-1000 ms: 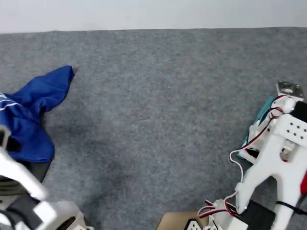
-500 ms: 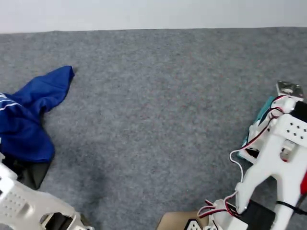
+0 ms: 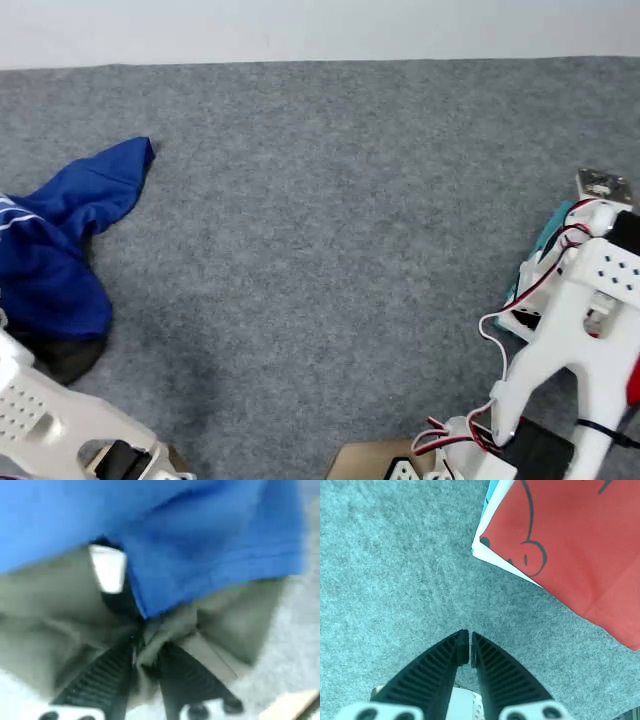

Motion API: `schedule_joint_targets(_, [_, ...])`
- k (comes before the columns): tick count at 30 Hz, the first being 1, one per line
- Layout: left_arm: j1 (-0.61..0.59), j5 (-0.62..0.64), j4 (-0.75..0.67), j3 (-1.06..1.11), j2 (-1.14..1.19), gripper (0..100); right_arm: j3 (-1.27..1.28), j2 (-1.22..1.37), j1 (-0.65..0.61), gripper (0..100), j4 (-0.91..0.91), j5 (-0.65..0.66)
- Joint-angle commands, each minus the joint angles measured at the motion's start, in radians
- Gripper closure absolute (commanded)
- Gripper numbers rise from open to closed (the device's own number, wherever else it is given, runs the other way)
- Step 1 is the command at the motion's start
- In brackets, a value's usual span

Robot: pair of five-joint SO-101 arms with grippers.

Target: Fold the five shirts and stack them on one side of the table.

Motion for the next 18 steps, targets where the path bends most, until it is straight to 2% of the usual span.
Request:
schedule_joint_targets(1, [0.043, 0.078, 0.069, -0.173, -0.218, 100, -0.003, -0.038, 0.015, 99.0, 0.044, -0.009])
schedule_joint_targets(5, [0.101, 0.189, 0.066, -0.283, -0.443, 100, -0.003, -0.038, 0.013, 99.0, 0.044, -0.009])
schedule_joint_targets(9, [0.201, 0.359, 0.054, -0.394, -0.638, 100, -0.003, -0.038, 0.013, 99.0, 0.044, -0.009])
schedule_joint_targets(18, [0.505, 0.750, -0.218, -0.542, -0.856, 100, 0.017, -0.038, 0.015, 99.0, 0.044, -0.009])
